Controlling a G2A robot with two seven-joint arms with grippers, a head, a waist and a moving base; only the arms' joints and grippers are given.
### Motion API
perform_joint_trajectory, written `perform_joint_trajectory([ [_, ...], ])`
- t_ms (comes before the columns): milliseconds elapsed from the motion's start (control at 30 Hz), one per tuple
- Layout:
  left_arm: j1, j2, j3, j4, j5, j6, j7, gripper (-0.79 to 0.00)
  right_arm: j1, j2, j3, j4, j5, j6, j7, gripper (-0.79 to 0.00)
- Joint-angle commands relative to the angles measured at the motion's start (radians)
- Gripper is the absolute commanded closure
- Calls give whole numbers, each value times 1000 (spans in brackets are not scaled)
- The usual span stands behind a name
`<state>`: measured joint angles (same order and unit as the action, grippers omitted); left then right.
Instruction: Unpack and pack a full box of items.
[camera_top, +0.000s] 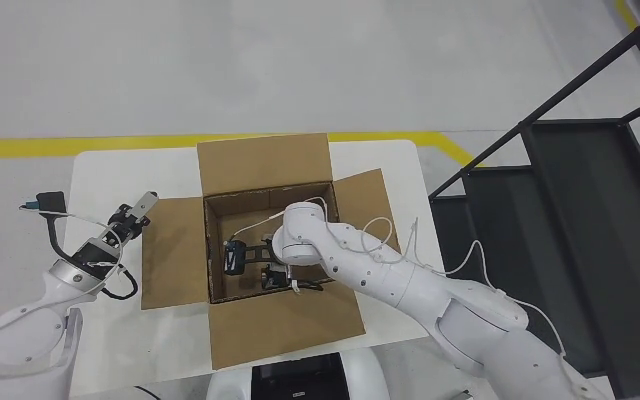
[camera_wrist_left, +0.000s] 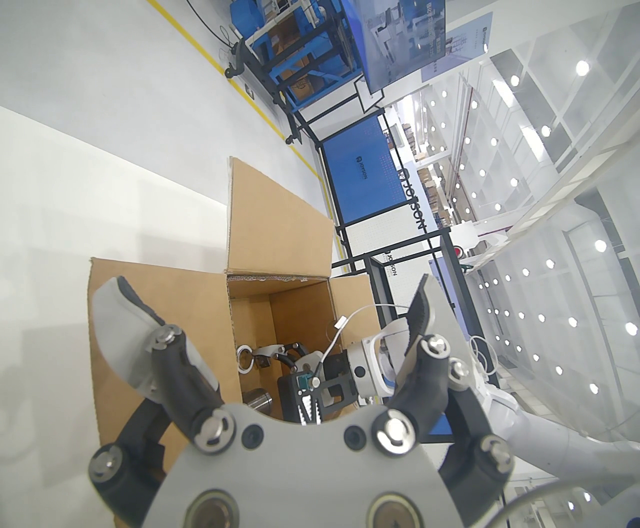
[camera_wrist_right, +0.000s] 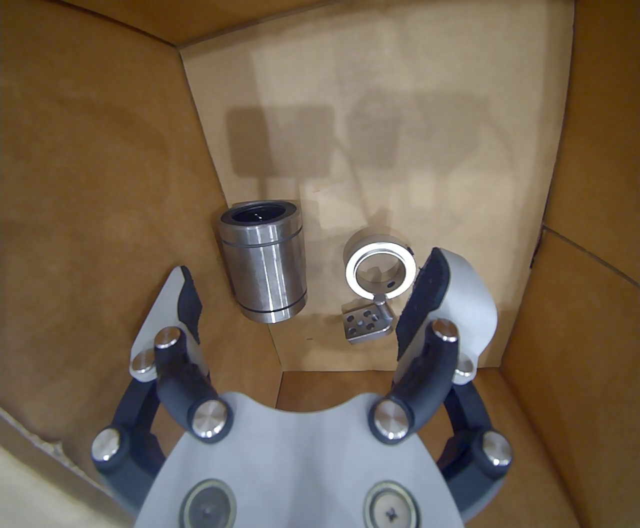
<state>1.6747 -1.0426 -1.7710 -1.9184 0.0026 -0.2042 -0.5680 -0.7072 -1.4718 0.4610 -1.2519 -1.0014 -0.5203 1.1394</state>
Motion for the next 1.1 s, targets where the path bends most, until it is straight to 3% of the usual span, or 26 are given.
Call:
perform_joint_trajectory([
  [0, 0, 0, 0, 0, 0, 0, 0, -785, 0, 0, 0, 0, 0, 0, 0, -785],
  [533, 0, 0, 0, 0, 0, 0, 0, -785, 7, -19, -23, 45, -7, -21, 10, -785],
  [1067, 0, 0, 0, 0, 0, 0, 0, -785, 57, -88, -96, 193, -24, -50, -32, -782],
])
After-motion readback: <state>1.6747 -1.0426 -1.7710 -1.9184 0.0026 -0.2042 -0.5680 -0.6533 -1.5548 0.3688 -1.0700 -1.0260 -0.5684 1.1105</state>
